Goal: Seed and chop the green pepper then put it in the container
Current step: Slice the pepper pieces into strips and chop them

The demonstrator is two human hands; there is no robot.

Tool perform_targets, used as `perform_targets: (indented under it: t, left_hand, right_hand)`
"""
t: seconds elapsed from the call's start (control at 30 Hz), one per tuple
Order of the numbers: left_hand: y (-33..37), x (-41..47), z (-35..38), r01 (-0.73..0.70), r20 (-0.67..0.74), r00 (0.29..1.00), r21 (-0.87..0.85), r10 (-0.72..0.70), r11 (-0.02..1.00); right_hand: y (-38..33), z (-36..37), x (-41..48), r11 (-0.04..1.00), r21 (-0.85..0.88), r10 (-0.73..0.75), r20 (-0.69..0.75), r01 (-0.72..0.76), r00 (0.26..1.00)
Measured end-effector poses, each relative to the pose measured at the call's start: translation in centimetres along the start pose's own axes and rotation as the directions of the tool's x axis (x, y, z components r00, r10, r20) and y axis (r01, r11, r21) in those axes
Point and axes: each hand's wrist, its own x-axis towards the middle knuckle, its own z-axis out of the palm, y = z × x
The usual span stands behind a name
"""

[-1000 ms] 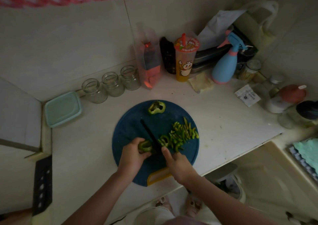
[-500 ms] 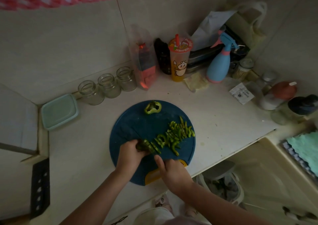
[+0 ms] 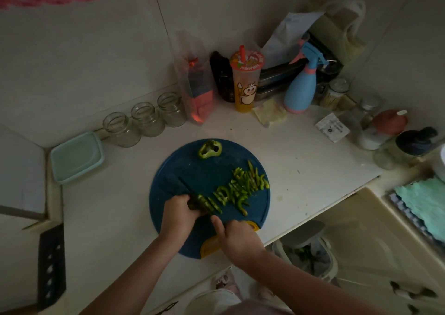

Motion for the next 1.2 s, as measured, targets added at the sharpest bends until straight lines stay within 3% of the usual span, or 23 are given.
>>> perform_targets:
  t: [0.23,0.7,0.87,1.2]
  left_hand:
    - [-0.4,0.1,-0.1,-0.013,0.036,0.999,-0.024,0.014,1.0]
    - [-1.4,0.3,0.1,0.008,0.052,0.999,-0.022,-0.007,1.0]
    - [-1.9,-0.3,0.6,-0.012,-0.014,1.0,-0.007,0.012,1.0]
    - [-1.7,-0.2,0.0,0.008,0.059,0.998,-0.128,-0.001,0.992]
  right_hand:
    - [0.0,-0.4,0.6,0.999,0.044,0.027,0.032,-0.029,0.999]
    - [-2.2,0.8,2.2,0.979,-0.201,0.051,0.033,-0.044,0.998]
    - [-4.0,1.5,4.3,0.971,-0.233,0.063,0.036,-0.053,0.997]
    - [0.6,-0.7,3.0,0.972,0.173,0.157,0.022,-0.158,0.987]
